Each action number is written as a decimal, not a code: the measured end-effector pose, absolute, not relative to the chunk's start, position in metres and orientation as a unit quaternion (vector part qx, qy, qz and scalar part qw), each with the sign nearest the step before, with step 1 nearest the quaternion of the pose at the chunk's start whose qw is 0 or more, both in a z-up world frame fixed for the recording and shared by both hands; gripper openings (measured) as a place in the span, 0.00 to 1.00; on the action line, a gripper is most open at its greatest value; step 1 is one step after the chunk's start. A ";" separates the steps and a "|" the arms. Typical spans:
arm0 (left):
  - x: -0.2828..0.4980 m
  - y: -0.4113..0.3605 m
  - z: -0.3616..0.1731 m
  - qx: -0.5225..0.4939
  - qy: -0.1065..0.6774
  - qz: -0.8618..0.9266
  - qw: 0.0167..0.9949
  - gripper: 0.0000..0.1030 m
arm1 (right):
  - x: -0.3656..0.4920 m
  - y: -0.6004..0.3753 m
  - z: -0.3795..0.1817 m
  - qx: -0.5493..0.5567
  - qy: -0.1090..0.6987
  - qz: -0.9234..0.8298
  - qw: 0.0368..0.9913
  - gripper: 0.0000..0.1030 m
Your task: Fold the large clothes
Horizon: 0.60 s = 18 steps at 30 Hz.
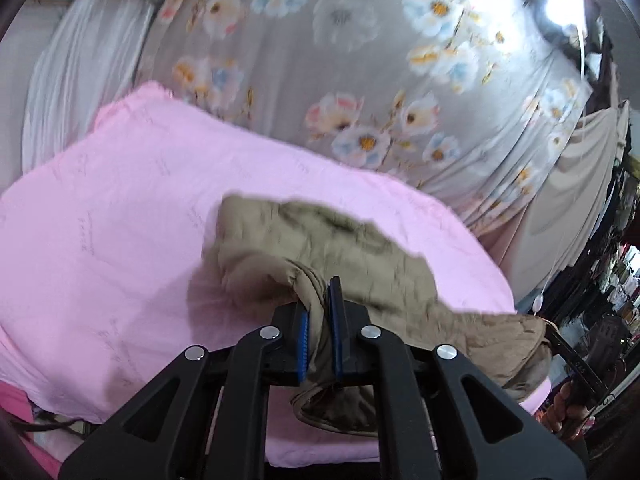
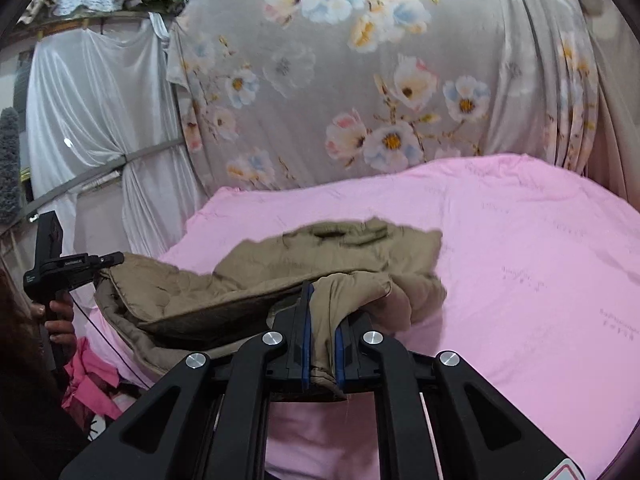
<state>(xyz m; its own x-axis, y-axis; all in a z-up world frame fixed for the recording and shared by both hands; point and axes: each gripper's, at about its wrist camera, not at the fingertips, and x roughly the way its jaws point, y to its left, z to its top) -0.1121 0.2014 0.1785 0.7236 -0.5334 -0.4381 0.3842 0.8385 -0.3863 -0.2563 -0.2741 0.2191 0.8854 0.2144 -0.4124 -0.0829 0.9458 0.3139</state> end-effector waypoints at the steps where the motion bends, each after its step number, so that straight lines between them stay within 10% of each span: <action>1: -0.117 0.205 0.192 -0.141 0.257 -0.248 0.923 0.08 | -0.261 -0.275 0.229 0.147 0.210 0.076 0.964 0.08; 18: 0.102 0.102 0.143 -0.045 0.302 -0.085 0.948 0.09 | -0.037 -0.313 0.182 0.217 0.202 -0.033 0.955 0.07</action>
<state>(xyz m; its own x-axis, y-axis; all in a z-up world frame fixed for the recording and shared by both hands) 0.1016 0.1021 0.1428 0.8031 -0.1893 -0.5649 0.1349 0.9813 -0.1369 -0.0374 -0.3132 0.1815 0.9167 0.0251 -0.3989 0.1496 0.9039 0.4007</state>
